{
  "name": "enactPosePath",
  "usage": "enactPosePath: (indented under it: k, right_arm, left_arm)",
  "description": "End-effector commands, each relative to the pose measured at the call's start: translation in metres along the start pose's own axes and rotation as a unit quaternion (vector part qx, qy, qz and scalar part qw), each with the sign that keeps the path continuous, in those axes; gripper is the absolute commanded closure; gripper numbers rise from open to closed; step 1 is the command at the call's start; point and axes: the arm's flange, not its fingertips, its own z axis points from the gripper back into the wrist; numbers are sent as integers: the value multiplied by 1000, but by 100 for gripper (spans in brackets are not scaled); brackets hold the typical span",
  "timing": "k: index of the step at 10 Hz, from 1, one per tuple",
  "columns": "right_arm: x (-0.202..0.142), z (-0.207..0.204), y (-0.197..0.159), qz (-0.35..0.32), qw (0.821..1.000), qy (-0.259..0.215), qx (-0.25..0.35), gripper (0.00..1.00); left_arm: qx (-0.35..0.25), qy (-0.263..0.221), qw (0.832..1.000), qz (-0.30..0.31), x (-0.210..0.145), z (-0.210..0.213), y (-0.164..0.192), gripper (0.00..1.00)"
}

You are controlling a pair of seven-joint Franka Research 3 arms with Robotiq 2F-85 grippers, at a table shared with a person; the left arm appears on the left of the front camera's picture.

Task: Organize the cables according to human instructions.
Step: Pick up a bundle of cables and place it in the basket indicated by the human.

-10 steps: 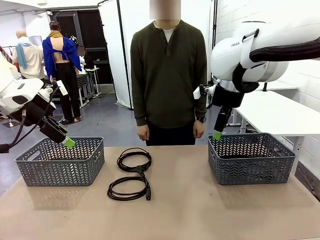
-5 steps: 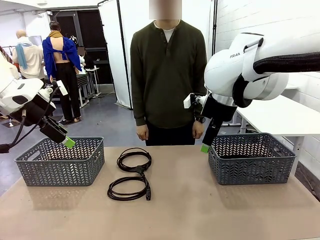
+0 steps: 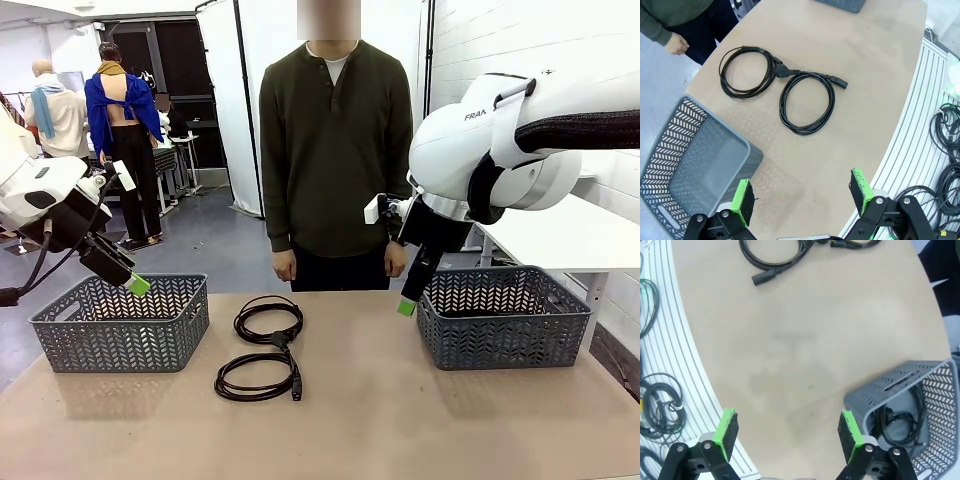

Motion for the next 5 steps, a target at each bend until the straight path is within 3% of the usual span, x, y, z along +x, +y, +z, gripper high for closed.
enactPosePath:
  k: [1,5]
  right_arm:
    - [-1,0,-2,-3,1000,-1,-2,0]
    - [-1,0,-2,-3,1000,-1,-2,0]
  left_arm:
    - [-4,-3,1000,0,-1,0,2,0]
    - [-4,-3,1000,0,-1,0,2,0]
